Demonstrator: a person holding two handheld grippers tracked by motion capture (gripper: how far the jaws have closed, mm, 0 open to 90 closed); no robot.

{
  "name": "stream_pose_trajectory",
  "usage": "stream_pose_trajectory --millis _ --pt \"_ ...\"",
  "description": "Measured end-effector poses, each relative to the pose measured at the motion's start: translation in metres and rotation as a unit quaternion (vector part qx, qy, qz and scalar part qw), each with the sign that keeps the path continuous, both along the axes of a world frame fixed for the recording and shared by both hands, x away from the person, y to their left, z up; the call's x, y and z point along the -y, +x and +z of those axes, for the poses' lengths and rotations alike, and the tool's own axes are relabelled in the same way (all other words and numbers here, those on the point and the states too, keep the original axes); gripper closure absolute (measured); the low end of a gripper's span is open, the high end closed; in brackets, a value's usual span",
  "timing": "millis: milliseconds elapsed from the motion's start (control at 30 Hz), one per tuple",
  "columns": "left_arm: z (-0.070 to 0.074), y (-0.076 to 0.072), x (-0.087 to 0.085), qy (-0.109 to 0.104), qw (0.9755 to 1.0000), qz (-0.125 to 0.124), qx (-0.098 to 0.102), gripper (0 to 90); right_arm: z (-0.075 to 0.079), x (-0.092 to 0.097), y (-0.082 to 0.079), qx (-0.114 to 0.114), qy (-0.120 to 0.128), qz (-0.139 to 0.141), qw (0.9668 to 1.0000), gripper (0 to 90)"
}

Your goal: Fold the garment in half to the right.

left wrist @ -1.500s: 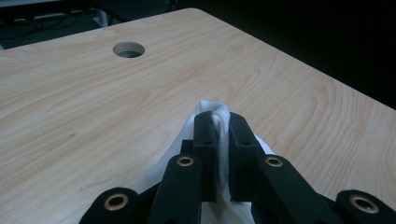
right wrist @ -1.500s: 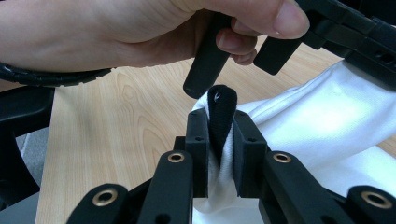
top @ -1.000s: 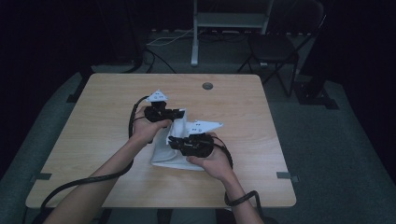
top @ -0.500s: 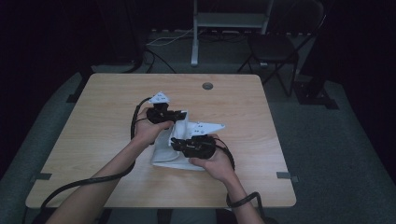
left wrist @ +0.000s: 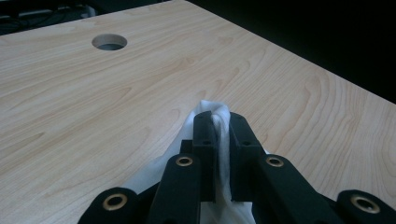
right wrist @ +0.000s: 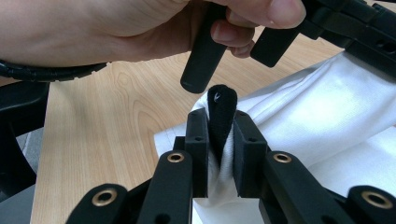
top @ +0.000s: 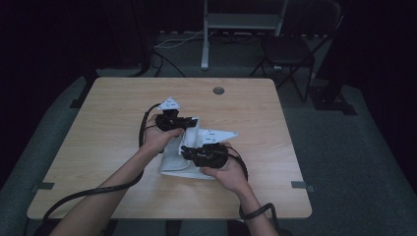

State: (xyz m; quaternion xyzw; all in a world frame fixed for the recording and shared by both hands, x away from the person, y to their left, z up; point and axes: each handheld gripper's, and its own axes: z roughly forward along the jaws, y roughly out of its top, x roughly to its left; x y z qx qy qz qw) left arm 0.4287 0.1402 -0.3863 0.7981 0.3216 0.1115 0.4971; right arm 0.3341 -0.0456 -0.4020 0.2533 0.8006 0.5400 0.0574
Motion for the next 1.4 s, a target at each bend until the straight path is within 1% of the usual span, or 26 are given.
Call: stream_pose_trajectory --millis 67,400,733,1033,1133,1400 --pt "-0.001 0.0 0.001 0.002 1.0 -0.001 -0.001 84.0 -0.001 0.0 0.0 0.0 0.001 0.0 1.0 79.1" --pt "-0.002 0.0 0.002 -0.001 1.0 0.0 -0.002 83.8 -0.003 0.003 -0.001 -0.003 -0.001 -0.002 1.0 79.0" --pt "-0.005 0.0 0.005 0.003 1.0 -0.003 -0.005 83.6 -0.005 0.004 -0.002 -0.006 -0.002 -0.003 1.0 78.8" --pt "-0.008 -0.001 0.008 0.012 0.9999 -0.008 -0.007 83.3 -0.009 0.006 -0.002 -0.007 -0.003 -0.003 1.0 78.8" --pt "-0.008 -0.001 0.009 0.019 0.9998 -0.009 -0.003 83.2 -0.01 0.006 -0.002 -0.011 -0.003 -0.004 0.9999 78.7" --pt "-0.007 -0.001 0.011 0.025 0.9997 -0.008 -0.005 82.7 -0.012 0.008 -0.002 -0.013 -0.002 -0.006 0.9999 78.7"
